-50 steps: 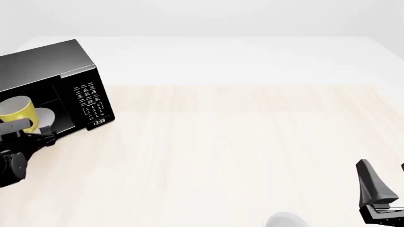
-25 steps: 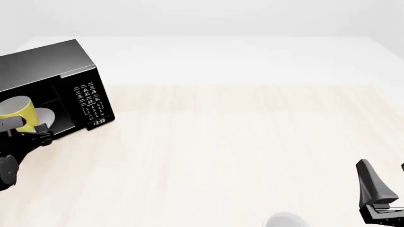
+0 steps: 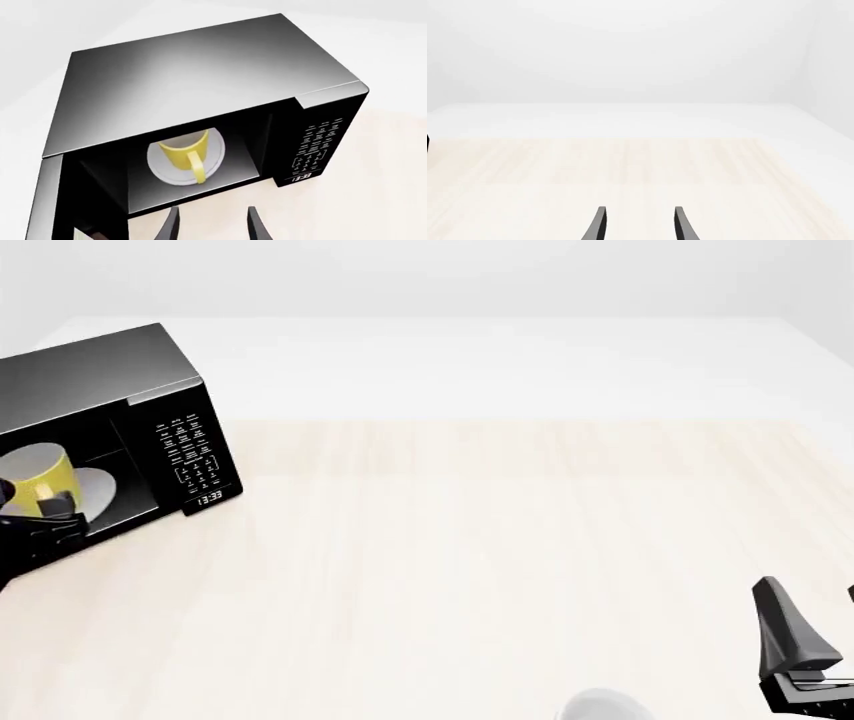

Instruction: Put the yellow and white mug in the microwave and close it.

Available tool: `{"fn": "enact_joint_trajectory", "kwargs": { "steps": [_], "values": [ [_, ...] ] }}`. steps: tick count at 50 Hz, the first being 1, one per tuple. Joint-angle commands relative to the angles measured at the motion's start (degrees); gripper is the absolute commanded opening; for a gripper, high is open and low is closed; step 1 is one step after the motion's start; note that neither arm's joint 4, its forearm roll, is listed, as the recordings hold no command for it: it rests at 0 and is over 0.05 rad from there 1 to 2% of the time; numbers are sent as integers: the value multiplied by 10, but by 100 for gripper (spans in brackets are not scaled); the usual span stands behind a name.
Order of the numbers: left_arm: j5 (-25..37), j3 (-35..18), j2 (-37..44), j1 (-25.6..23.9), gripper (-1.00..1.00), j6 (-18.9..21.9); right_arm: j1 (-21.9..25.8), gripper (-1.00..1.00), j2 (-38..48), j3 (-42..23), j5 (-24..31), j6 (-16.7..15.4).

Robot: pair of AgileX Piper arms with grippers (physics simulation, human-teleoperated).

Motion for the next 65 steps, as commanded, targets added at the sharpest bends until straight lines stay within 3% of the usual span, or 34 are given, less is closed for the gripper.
{"fn": "enact_joint_trajectory", "kwargs": {
  "steps": [1,23,36,52,65],
  "values": [
    [90,16,-122,-6,100,-8,0,100,-1,1,0,0],
    [249,1,-272,-19,100,-27,0,100,-1,1,0,0],
    [401,-72,-375,-22,100,-42,0,100,-1,1,0,0],
    [515,-157,-408,1,100,-45,0,100,-1,1,0,0],
    [555,-199,-413,42,100,-60,0,100,-1,1,0,0]
  ]
}}
